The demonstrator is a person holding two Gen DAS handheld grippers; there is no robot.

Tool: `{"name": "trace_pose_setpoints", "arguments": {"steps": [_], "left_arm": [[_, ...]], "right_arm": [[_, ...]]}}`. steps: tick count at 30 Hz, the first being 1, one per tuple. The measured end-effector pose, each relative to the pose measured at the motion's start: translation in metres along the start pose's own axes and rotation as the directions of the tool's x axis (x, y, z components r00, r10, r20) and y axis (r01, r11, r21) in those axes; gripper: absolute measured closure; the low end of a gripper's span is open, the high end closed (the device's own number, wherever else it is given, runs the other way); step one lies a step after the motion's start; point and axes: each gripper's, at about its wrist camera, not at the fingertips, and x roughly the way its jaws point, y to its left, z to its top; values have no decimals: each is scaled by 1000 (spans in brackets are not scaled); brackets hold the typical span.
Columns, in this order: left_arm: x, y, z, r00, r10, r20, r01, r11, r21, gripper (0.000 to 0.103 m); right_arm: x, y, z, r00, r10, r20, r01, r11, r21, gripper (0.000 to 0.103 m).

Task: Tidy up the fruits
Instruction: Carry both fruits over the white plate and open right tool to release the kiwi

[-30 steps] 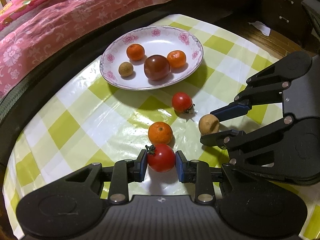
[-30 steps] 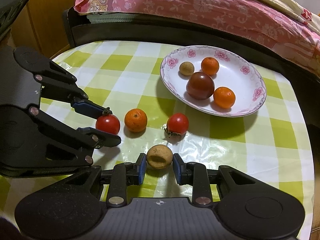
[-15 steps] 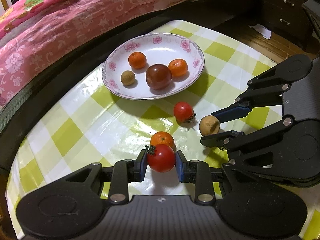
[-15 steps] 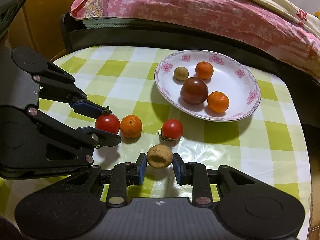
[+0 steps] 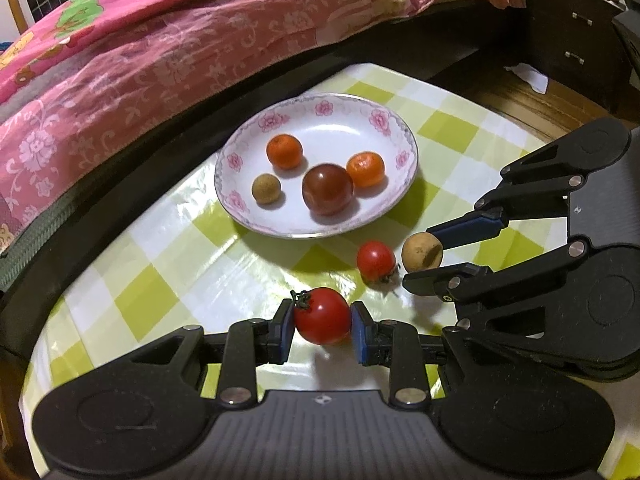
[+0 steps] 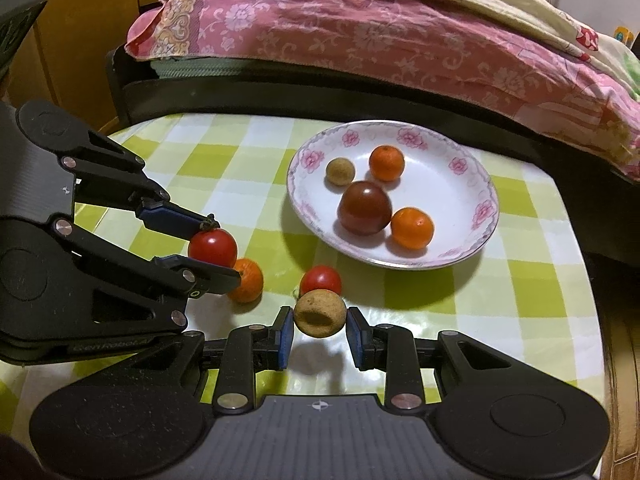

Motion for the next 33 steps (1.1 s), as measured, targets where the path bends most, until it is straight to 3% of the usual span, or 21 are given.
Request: {"name": "trace_pose_setpoints", "arguments": {"steps": [19, 33], "left_arm": [[7, 11, 39, 996, 45, 71, -42, 998, -42, 66], [33, 26, 61, 996, 55, 73, -49, 996, -81, 66]], "right_arm": [[1, -27, 27, 995, -72, 65, 70, 997, 42, 77], [20, -47, 47, 990, -109, 89, 104, 993, 53, 77]]}}
